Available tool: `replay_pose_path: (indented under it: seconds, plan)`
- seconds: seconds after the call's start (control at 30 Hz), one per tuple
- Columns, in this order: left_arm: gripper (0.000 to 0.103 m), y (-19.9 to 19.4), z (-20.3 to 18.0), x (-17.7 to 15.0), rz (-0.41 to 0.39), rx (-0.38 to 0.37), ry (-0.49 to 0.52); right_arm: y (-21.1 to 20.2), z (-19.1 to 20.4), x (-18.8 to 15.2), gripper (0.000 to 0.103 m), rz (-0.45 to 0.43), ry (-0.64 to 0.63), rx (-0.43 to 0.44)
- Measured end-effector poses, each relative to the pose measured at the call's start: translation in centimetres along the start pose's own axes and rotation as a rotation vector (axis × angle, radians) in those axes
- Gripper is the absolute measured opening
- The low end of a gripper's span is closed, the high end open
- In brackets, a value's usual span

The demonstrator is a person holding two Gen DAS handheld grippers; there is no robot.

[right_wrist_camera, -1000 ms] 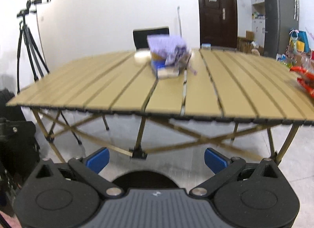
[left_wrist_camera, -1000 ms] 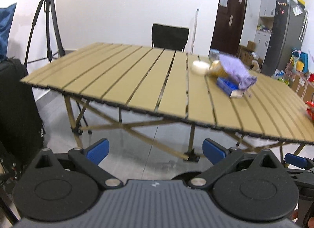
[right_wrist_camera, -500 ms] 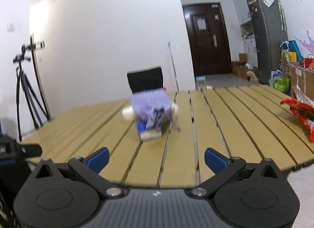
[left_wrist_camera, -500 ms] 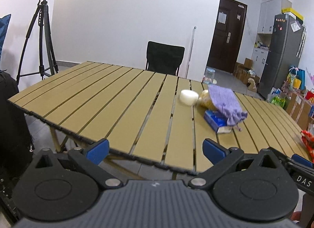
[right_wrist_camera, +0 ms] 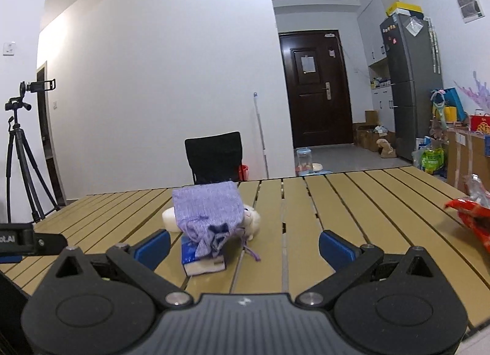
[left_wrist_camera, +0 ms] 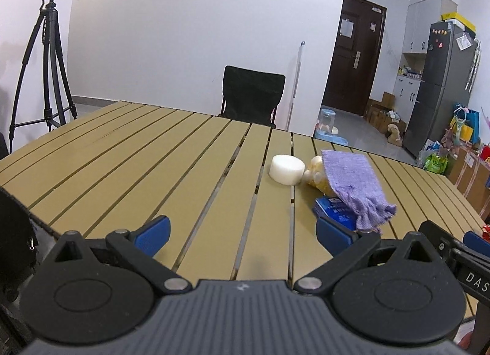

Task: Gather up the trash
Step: 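Close the right gripper on the purple cloth pouch while the left grips the blue tissue pack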

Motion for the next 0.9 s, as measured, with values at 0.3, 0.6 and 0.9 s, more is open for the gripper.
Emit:
replay_pose_path:
  seconds: [0.3, 0.6, 0.9]
  plan:
    - [0.103, 4.5, 0.1, 2.4, 0.015, 0.036, -0.001, 6.5, 1.7, 1.0, 0.103, 0.039, -0.057, 0.019]
    - [0.103, 7.2, 0.1, 2.5, 0.049, 0.056, 0.027, 13.3, 3.3, 0.0, 0.086, 0.150, -0.108, 0.015]
    - [0.103, 7.6, 0.2, 1.9, 0.080, 0.059, 0.016, 13.0, 2.5, 0.1, 0.024, 0.136, -0.046, 0.051]
Point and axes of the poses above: each gripper's, at about its wrist camera, not at the fingertips, and y roughly the way its jaws point, z to its left, x to its top, the point moved 8 cm from there along y, roughly the way its jaws point, and after that the axes turned 5 degrees about x, right-handed, at the moved point
